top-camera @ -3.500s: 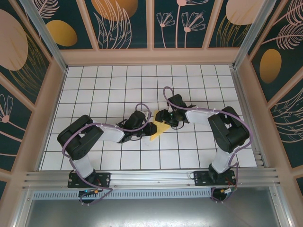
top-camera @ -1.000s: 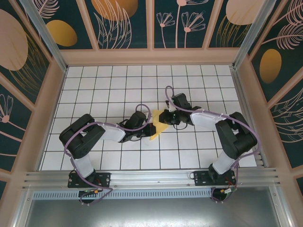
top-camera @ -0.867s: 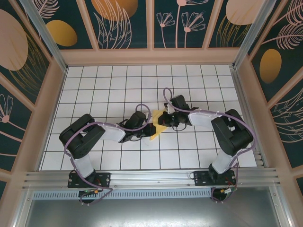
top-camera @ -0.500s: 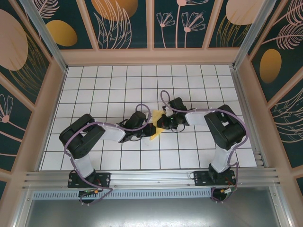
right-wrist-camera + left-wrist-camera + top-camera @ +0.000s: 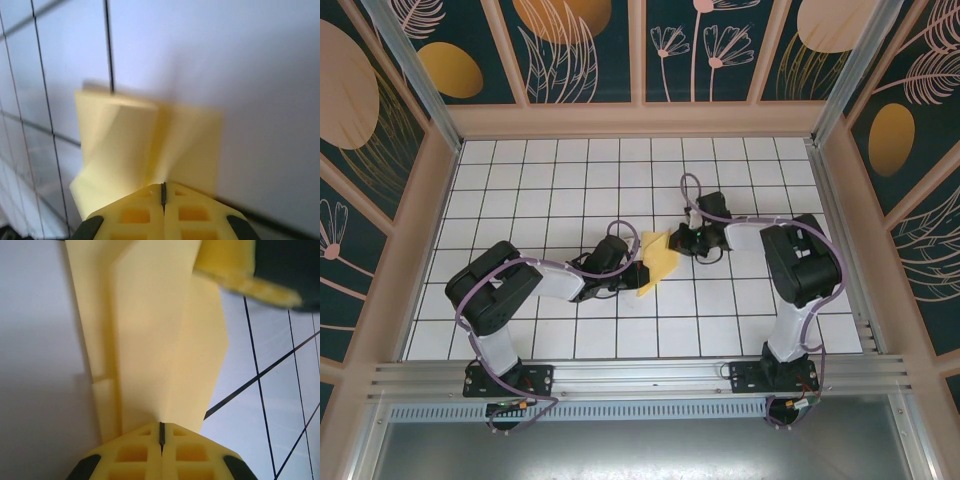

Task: Fold a paper plane with a square sheet of paper (pick it up from the middle)
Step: Fourth fold the wing at the center of the table.

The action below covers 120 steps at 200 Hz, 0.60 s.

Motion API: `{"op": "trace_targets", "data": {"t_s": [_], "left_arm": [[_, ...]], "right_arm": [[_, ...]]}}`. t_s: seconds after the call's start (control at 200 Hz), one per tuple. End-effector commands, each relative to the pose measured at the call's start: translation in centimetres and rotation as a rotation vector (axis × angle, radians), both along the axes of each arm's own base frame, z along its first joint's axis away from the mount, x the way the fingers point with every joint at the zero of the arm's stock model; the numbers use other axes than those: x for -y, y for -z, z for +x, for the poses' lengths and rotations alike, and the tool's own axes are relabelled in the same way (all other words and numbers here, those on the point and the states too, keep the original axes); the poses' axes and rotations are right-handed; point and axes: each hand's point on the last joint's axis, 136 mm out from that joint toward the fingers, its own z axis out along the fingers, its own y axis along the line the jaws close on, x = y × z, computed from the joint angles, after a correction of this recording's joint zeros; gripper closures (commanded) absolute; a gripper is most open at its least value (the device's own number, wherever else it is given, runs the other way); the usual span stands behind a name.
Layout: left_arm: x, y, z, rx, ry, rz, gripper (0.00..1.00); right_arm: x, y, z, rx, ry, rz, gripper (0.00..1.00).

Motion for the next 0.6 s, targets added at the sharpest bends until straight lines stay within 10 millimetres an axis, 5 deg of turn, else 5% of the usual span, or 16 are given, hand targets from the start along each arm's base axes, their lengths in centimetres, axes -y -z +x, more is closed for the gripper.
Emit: {"op": "trace_targets", "data": {"t_s": [0.0,0.225,0.39,0.595], "left_arm": [[-3.7,5.8,-4.5,-0.187,0.042,0.186,1.00],[-3.6,5.7,-4.3,-0.178,0.043,0.183,1.00],[-3.5,5.6,-4.2,-0.177,0.046,0.185,1.00],[-3.8,5.6,-4.4,-0.182,0.041,0.186,1.00]], "right_arm": [[0.7,-1.8,1.8,0.085,0.037,-0.032,0.97],[-2.5,-5.2,-2.3,0.203,-0.087,0.053,0.96],[-5.3,-4.1,-4.4,0.170,-0.192,0.090,0.96],[-6.3,-1.5,-4.0,0.118,-0.235,0.082,0.96]]}}
